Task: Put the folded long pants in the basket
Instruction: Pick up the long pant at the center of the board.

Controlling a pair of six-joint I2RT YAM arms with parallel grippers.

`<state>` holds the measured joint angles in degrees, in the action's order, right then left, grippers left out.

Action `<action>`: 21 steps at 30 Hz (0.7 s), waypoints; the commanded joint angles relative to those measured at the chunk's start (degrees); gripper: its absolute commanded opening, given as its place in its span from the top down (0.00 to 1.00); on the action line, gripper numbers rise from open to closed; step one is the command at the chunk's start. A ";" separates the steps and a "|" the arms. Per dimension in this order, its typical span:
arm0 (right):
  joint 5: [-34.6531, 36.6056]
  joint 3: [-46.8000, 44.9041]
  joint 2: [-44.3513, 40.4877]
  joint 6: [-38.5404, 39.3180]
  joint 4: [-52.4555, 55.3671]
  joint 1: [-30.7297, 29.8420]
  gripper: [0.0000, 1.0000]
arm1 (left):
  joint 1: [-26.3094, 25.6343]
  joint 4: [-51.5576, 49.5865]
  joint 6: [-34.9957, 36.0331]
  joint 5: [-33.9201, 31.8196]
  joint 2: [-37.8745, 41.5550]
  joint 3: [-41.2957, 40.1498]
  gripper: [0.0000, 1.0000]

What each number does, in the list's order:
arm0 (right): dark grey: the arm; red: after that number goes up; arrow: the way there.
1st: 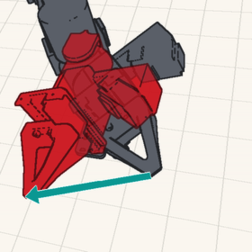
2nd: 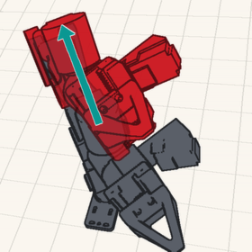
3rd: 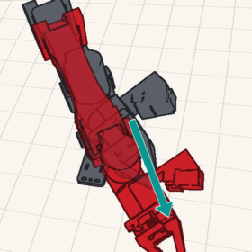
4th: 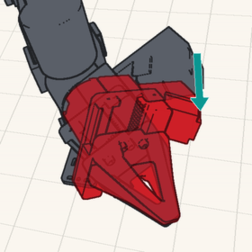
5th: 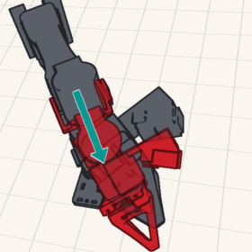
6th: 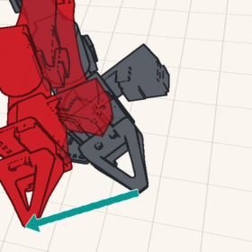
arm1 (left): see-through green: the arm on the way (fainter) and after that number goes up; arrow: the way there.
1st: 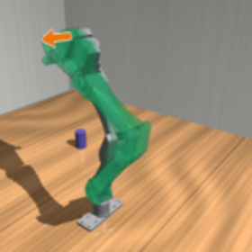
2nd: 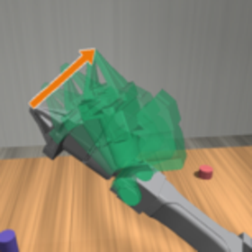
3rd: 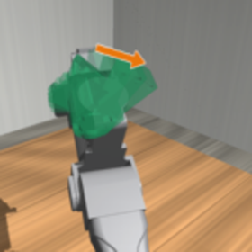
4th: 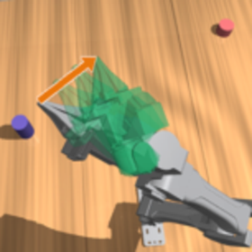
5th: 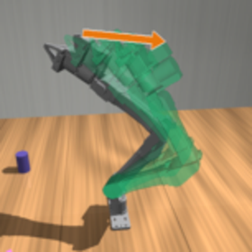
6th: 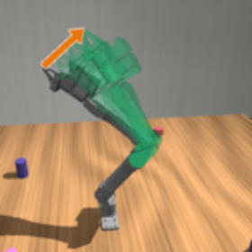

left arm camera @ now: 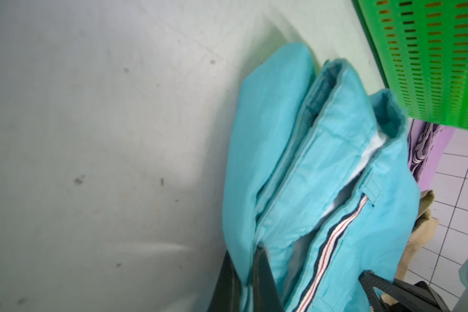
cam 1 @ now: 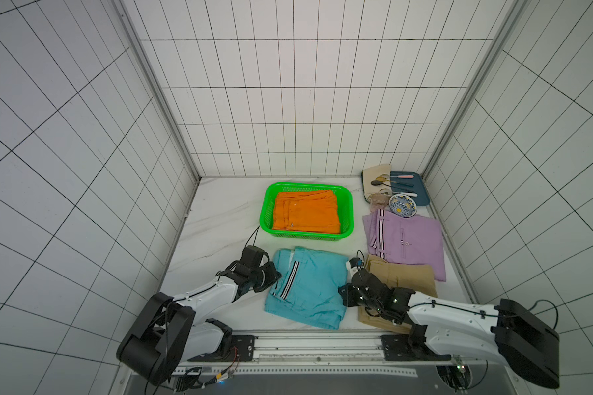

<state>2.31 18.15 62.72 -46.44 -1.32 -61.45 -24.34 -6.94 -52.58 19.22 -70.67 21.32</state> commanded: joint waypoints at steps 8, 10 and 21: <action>1.21 7.91 -9.00 2.13 11.34 -3.02 1.00 | -0.79 -18.33 0.00 -1.79 14.66 7.09 1.00; 2.09 11.06 -12.50 2.78 15.89 -3.75 1.00 | -0.79 -22.49 -0.16 -2.29 19.79 9.99 1.00; 5.10 44.24 -11.57 11.14 42.30 0.16 1.00 | 3.25 -39.86 4.63 -4.32 18.33 38.62 1.00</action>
<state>5.45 49.39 48.64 -40.64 29.78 -64.49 -24.03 -41.58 -51.31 16.99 -48.73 50.06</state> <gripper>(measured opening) 0.070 0.086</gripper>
